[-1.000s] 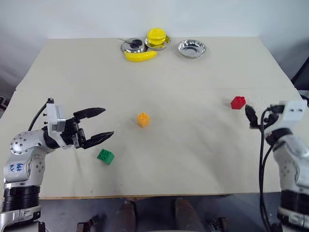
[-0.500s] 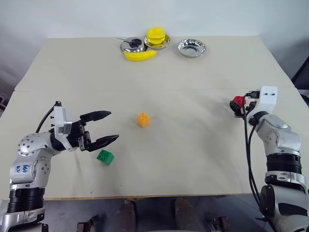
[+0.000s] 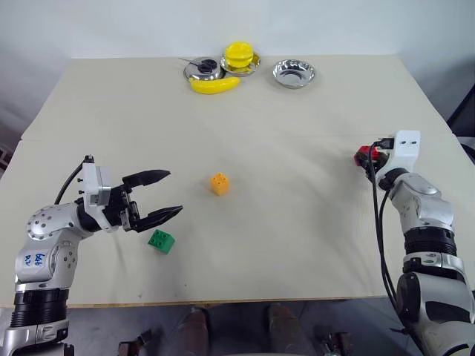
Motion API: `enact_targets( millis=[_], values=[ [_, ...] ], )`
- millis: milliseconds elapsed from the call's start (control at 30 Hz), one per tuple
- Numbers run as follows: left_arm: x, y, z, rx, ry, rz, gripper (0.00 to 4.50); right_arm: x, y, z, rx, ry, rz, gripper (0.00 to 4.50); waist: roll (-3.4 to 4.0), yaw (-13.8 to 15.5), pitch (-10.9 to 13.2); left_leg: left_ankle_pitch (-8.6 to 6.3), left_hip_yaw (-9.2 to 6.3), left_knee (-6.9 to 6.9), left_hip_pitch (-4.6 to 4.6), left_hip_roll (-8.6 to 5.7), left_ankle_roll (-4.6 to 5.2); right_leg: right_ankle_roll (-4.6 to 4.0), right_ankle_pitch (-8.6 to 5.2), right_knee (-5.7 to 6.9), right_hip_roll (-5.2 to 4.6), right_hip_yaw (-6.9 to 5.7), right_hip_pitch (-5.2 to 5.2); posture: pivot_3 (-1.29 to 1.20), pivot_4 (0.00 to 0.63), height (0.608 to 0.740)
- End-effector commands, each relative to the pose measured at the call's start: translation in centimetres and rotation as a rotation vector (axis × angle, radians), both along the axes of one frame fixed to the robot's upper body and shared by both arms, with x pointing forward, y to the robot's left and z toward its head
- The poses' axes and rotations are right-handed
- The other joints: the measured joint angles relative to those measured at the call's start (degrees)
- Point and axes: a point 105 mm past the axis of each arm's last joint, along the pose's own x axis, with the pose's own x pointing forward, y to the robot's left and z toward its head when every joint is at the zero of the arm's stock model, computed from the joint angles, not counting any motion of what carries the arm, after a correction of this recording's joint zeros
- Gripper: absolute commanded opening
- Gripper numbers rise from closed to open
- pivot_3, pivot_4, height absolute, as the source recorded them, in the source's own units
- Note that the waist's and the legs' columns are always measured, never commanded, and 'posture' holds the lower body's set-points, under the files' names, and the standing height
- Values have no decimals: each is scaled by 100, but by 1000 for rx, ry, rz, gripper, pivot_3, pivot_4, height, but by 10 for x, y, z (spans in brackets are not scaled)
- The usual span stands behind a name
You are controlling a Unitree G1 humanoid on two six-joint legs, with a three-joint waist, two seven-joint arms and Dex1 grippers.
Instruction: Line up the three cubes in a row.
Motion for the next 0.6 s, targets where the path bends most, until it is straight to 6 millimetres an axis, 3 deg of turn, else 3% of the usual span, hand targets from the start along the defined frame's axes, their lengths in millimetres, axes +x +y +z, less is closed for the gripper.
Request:
enact_targets(
  millis=[33,100,133,267,500,600],
  values=[
    [-7,0,6,27,-24,-34,4500,-29,40,33,-98,-122,436,1491,0,5,0,0,0,1,-2,0,0,0,0,-1,0,-1,0,0,150,740],
    [-11,-1,3,44,-6,-58,4500,-73,74,41,-150,-170,849,1491,2,17,2,-1,0,-1,-4,0,1,1,0,-6,0,-2,0,0,150,740],
    [-12,-1,2,48,-1,-64,4500,-85,80,42,-160,-178,948,1491,2,19,2,-2,-1,0,-4,2,3,1,0,-9,1,-4,3,0,150,740],
    [-10,3,-4,63,29,-67,4500,-112,90,-7,-382,57,1299,1491,-3,18,0,-3,3,11,0,1,4,9,4,-16,-1,-5,15,0,150,740],
    [-15,5,-4,73,53,-61,4500,-102,99,-29,-402,83,1375,1491,0,-2,2,-10,2,11,0,5,15,8,4,-8,-1,-3,4,0,150,740],
    [-16,7,-2,76,53,-52,4500,-91,99,-27,-410,63,1357,1491,0,4,2,-2,2,12,0,5,1,7,4,-7,-2,-3,4,0,150,740]
  ],
)
